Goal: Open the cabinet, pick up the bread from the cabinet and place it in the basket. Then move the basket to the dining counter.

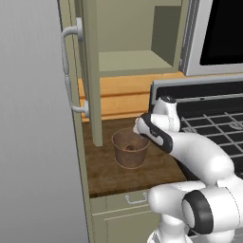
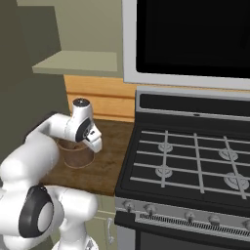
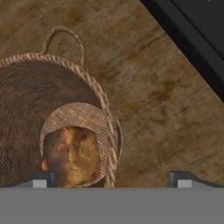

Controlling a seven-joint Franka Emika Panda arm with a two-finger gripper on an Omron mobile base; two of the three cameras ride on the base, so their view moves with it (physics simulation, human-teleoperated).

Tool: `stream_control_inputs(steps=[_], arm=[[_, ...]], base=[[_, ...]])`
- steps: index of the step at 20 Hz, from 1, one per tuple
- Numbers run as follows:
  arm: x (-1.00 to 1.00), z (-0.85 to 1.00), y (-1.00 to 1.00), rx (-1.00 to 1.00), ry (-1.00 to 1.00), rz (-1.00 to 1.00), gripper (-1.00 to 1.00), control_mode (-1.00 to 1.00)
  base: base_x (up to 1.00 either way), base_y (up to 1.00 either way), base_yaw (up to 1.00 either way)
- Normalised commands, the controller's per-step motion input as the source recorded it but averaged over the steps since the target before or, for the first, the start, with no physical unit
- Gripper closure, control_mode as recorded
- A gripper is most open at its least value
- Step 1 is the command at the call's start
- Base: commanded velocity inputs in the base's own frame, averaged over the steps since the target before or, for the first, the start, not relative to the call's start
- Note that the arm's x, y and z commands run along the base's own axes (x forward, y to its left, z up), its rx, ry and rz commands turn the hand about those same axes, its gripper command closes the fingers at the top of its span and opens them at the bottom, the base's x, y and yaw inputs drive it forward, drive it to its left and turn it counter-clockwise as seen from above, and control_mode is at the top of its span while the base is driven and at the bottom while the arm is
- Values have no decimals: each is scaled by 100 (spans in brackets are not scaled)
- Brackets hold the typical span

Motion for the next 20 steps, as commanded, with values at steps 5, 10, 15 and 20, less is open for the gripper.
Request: stream_control_inputs(steps=[5, 10, 15, 20], arm=[[11, -47, 1, 0, 6, 0, -100, -100], [9, -40, 2, 0, 2, 0, -100, -100], [6, -26, 11, 0, 0, 0, -100, -100], [0, -19, 17, 0, 0, 0, 100, -100]], base=[[0, 0, 0], [0, 0, 0], [0, 0, 0], [0, 0, 0]])
